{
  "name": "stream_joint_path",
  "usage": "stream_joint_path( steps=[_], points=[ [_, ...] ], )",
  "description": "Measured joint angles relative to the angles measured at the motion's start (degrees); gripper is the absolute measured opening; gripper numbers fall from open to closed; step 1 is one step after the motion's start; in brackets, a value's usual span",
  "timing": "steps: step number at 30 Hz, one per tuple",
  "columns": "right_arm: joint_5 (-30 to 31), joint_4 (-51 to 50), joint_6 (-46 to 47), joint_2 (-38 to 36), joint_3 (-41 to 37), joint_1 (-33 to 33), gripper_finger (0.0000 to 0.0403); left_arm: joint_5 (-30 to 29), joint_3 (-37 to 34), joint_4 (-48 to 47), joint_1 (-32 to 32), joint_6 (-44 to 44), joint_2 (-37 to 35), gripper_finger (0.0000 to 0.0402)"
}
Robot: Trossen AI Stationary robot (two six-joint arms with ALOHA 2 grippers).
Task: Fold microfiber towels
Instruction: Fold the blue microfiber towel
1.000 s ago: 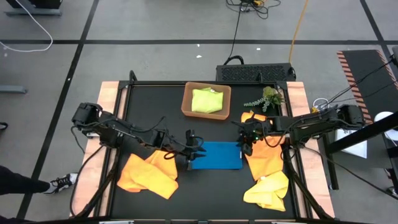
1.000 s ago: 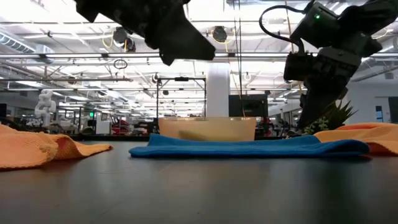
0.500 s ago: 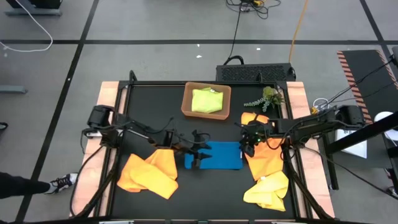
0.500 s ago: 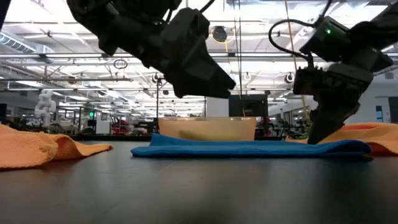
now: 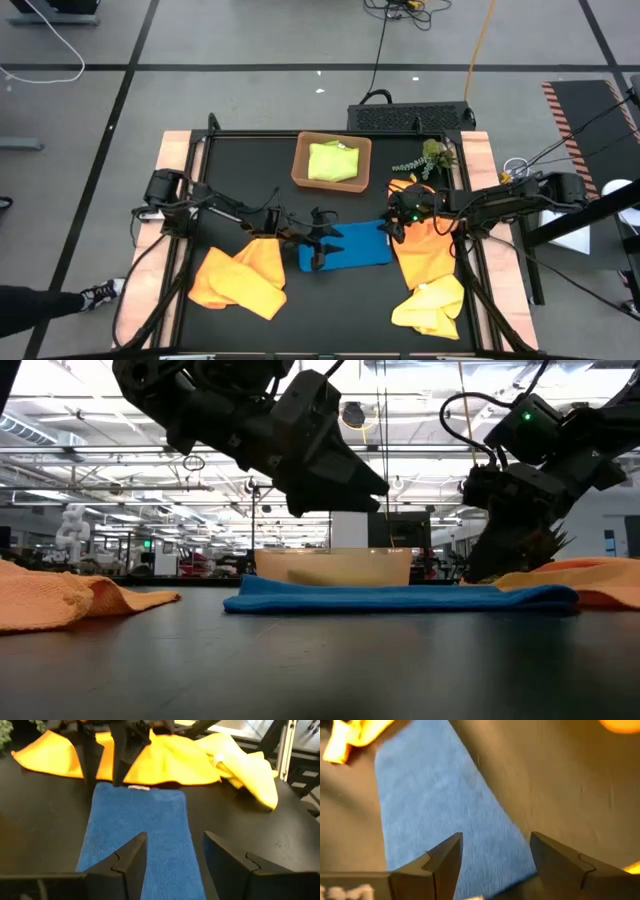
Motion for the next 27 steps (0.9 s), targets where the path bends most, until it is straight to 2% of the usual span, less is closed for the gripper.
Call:
stream_joint_path(
  steps=[9,13,17,22,27],
  points=[
    [-0.3,-4.0,-3.9,0.6,0.0,-3.1,0.0226,0.5,0.0,-0.4,0.0,0.1,0.0,0.0191],
    [-2.5,-3.7,-4.1,2.8,0.0,-2.9,0.0226,0.5,0.0,-0.5,0.0,0.1,0.0,0.0191],
    [-2.2,-2.6,-4.5,4.9,0.1,-1.9,0.0222,0.5,0.0,-0.4,0.0,0.0,0.0,0.0191],
    [-2.1,0.4,-6.0,5.8,0.0,-0.9,0.0190,0.5,0.0,-0.4,0.0,-0.3,0.0,0.0191],
    [-3.4,2.0,-6.5,5.9,-0.1,-0.7,0.0134,0.5,0.0,-0.4,0.0,-1.3,0.0,0.0191]
  ],
)
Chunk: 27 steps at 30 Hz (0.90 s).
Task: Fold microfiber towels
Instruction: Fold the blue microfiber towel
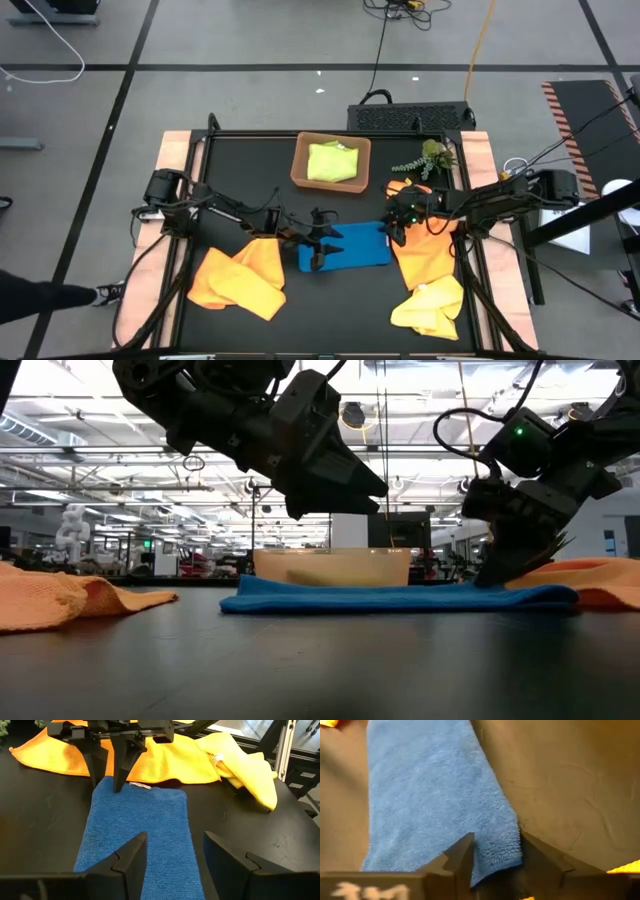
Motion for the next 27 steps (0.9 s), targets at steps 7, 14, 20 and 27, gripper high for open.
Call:
stream_joint_path(
  steps=[7,14,20,27],
  points=[
    [-0.1,0.6,1.0,0.0,0.0,0.7,0.0022,0.7,0.0,0.3,0.0,-0.5,0.0,0.0191],
    [-0.1,7.9,3.5,-0.1,0.0,4.2,0.0009,0.5,0.0,1.3,0.0,-0.5,0.2,0.0191],
    [-1.3,13.8,5.2,-1.5,1.0,7.2,0.0003,0.5,0.0,3.0,0.4,-0.5,0.3,0.0191],
    [-1.2,13.4,3.7,-1.8,5.3,10.4,0.0001,3.9,1.4,6.6,1.8,0.1,0.3,0.0191]
  ],
)
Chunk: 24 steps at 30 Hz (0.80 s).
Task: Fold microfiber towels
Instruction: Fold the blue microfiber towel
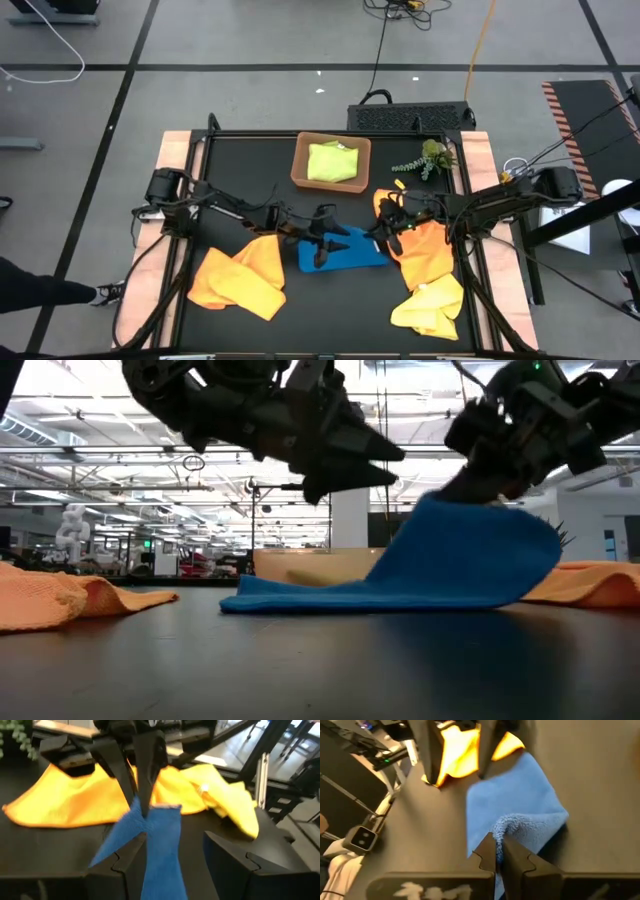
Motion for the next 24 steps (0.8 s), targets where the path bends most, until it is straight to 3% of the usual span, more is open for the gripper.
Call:
stream_joint_path(
  steps=[13,24],
  points=[
    [2.0,-5.9,-4.6,0.0,7.0,3.5,0.0001,4.4,10.0,-16.0,3.4,2.5,0.1,0.0191],
    [1.9,-6.3,-7.3,0.0,9.0,3.8,0.0000,10.6,11.6,-16.3,5.0,2.9,0.1,0.0191]
  ],
)
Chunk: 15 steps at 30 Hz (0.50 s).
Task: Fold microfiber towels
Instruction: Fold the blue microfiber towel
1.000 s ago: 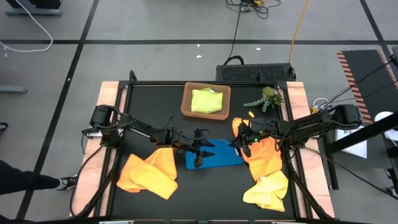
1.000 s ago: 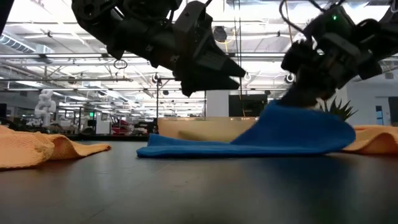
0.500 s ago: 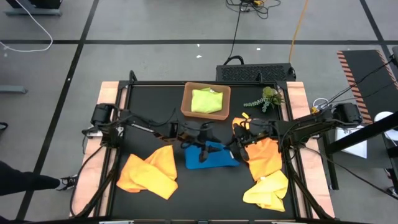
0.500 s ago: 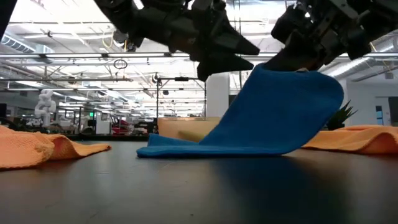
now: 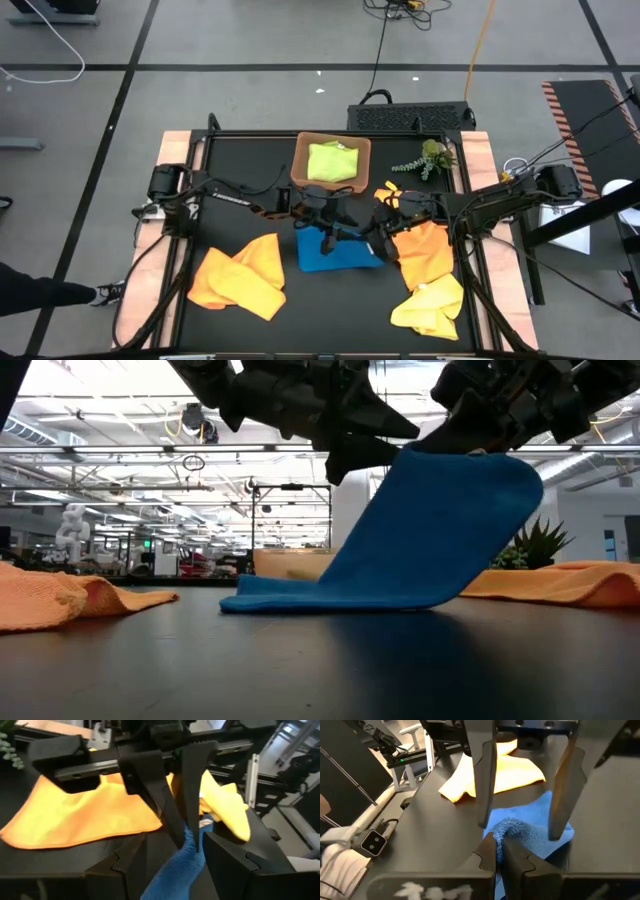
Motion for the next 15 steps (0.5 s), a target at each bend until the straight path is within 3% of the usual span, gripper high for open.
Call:
stream_joint_path(
  steps=[15],
  points=[
    [-0.2,-2.1,-1.9,0.0,2.7,0.0,0.0000,6.7,0.0,0.0,-0.1,1.8,0.0,0.0191]
  ],
)
